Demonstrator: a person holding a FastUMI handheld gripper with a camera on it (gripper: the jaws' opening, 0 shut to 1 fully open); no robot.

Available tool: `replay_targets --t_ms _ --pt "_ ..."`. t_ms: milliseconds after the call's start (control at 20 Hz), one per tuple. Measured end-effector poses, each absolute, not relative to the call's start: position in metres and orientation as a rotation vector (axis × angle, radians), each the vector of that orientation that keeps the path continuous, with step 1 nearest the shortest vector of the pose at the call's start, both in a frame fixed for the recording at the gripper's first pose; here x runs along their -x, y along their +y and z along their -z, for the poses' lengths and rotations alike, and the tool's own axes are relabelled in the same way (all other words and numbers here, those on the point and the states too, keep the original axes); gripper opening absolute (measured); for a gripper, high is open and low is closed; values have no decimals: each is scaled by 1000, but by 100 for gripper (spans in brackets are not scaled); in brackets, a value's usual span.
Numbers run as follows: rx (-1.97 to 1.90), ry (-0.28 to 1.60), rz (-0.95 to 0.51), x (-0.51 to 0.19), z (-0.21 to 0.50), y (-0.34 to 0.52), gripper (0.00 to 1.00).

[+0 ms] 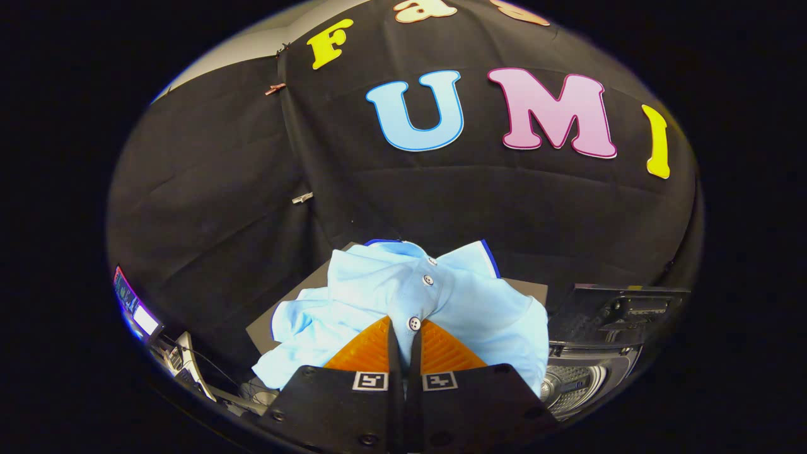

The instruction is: Put the clothes into the washing machine and then close the washing machine lid.

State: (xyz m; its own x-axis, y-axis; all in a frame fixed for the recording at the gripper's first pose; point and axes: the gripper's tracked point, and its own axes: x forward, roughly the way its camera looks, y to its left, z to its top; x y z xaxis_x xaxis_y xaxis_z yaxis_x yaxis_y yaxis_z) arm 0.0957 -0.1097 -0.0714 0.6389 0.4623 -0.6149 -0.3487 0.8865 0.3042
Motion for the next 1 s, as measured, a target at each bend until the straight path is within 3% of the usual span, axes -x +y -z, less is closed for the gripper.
replay_targets --t_ms 450,1000 --pt "-168 785 -527 -82 89 -246 5" --pt "-169 821 -392 -78 108 -387 5"
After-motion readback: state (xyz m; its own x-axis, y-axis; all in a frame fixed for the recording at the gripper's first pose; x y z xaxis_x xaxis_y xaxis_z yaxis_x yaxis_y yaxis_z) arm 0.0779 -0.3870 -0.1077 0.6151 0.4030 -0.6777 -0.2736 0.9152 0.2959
